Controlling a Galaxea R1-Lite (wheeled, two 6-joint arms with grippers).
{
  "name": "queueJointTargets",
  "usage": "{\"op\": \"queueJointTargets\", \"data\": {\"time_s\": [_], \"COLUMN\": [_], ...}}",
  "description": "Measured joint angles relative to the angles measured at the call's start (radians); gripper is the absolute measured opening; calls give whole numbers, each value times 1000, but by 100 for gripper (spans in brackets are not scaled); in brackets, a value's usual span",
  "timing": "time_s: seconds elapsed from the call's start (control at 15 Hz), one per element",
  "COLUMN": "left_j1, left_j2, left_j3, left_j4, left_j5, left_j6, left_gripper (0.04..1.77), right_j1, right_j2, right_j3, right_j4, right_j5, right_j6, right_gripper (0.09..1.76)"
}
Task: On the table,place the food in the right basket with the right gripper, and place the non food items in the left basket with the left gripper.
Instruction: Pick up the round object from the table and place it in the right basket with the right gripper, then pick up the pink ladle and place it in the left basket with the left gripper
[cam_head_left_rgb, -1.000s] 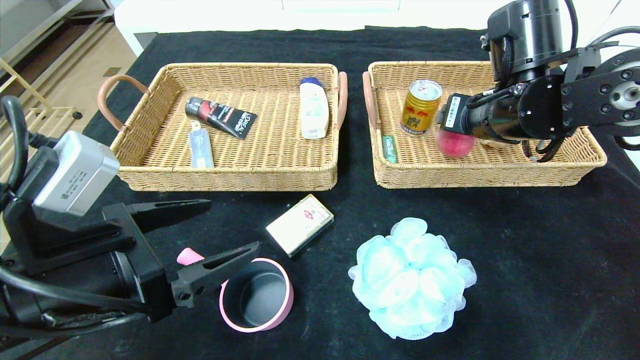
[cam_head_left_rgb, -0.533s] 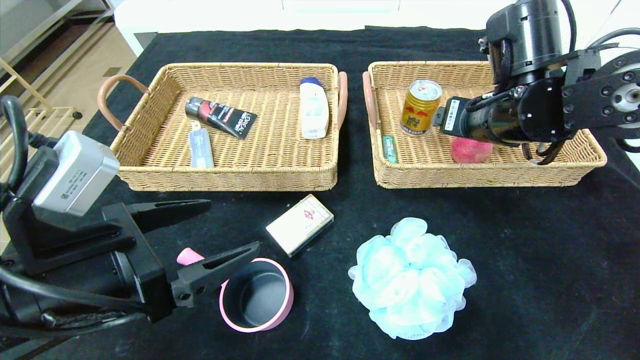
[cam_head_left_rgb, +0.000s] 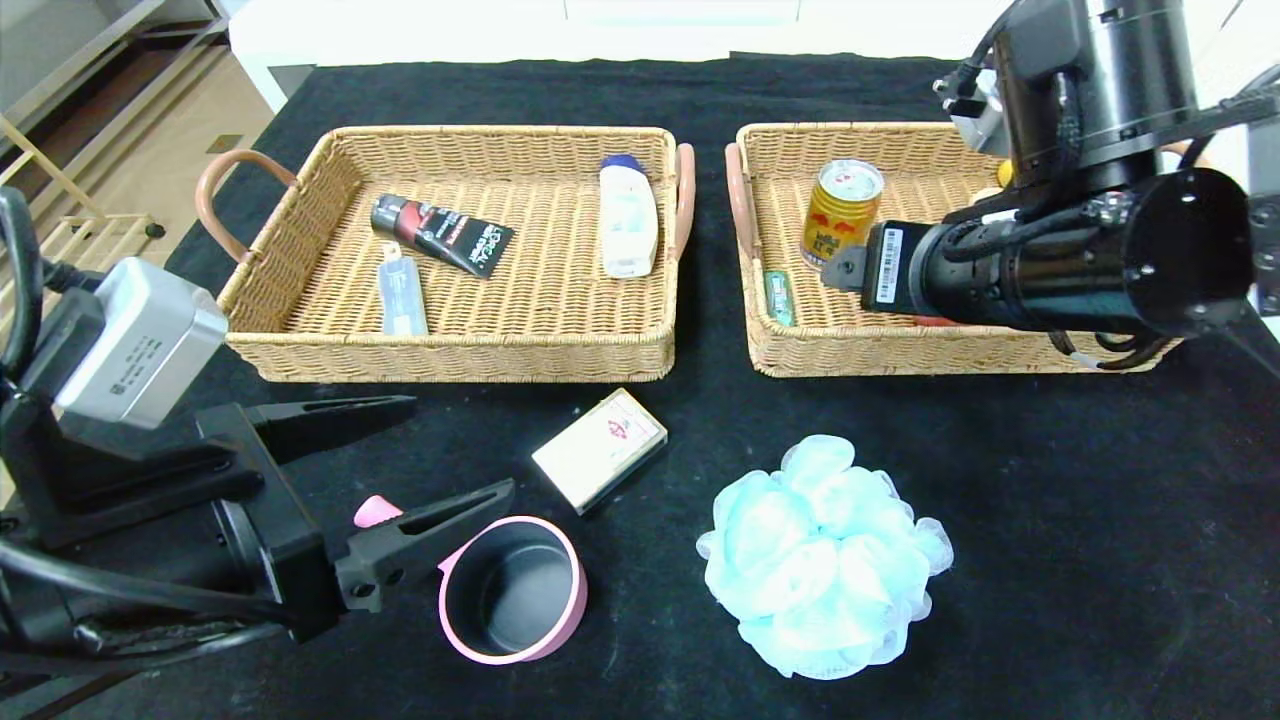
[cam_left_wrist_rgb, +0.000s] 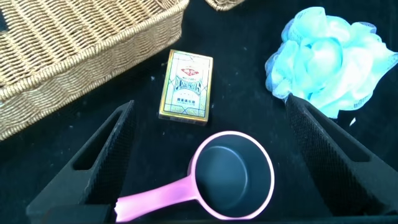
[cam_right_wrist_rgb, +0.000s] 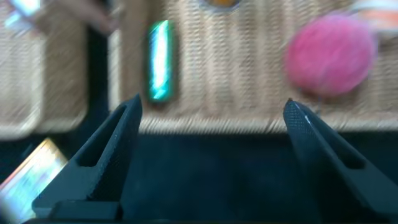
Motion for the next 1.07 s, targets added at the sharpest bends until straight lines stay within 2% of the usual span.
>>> {"op": "queueJointTargets", "data": {"time_s": [0.2,0.33,0.53,0.8,1.07], "left_j1": [0,0,-4,-4,-5], "left_j2": [4,6,6,0,-4], "left_j3": [0,3,7,0,-2], "left_j4": [0,2,3,10,20], "left_j5": [1,-1,-2,-1,0], "left_j6": [4,11,14,14,15], "left_gripper": [172,172,172,172,172], "right_j1": [79,105,121,126,83], "right_j2": [-107,-172,-274,-439,-539], "right_j3": [179,331,562,776,894], "right_j4": [-98,-251,-480,-545,-559], "right_j5": [70,131,290,581,689], "right_j6": [-39,-119,-256,-432,-539], "right_gripper": [167,168,169,170,170]}}
